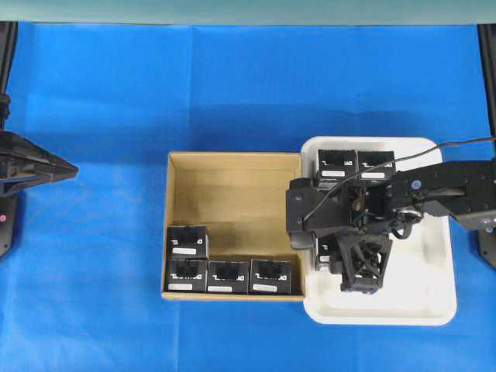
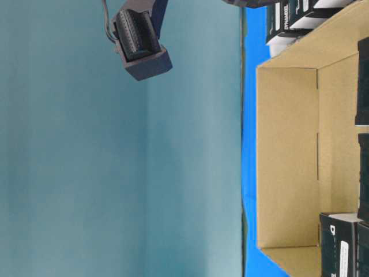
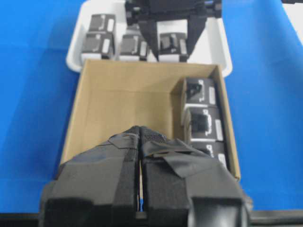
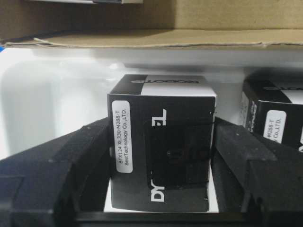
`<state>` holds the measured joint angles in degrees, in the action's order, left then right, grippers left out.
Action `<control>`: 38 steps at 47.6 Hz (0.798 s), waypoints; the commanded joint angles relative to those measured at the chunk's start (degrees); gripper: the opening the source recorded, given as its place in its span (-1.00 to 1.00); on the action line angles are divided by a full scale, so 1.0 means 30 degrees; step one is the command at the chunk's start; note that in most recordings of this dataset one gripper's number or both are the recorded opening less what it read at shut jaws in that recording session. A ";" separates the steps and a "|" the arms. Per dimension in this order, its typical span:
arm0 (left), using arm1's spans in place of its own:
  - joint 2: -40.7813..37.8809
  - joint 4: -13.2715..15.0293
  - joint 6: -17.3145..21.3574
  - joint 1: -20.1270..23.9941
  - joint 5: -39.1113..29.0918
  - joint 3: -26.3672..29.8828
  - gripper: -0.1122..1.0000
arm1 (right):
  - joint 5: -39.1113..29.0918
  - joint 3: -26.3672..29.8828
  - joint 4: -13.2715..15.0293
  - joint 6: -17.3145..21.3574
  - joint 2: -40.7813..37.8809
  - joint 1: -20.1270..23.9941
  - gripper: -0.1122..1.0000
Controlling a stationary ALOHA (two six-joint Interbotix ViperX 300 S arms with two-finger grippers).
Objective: Pick the box from inside the cardboard box.
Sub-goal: 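Lower the held servo box into the white tray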
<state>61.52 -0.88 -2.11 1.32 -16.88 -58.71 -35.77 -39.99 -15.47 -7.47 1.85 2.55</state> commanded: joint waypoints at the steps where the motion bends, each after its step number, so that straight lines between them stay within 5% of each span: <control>1: -0.0117 -0.0029 0.0029 0.0029 0.0146 0.0264 -0.87 | 0.0000 0.0088 0.0029 0.0059 -0.0088 -0.0088 0.33; 13: -0.0176 -0.0029 0.0000 0.0029 0.0059 0.0264 -0.87 | 0.0000 0.0059 0.0029 0.0820 -0.0088 -0.0176 0.33; 23: -0.0088 -0.0029 0.0000 -0.0059 0.0059 0.0293 -0.87 | 0.0088 0.0146 0.0029 0.0820 -0.0117 -0.0146 0.94; 38: -0.0088 -0.0029 -0.0029 -0.0264 0.0059 0.0293 -0.87 | 0.0088 0.0615 0.0029 0.0850 -0.0176 -0.0117 0.92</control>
<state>61.52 -0.79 -2.11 0.70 -16.96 -58.62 -35.86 -39.02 -15.38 -5.01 1.41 2.11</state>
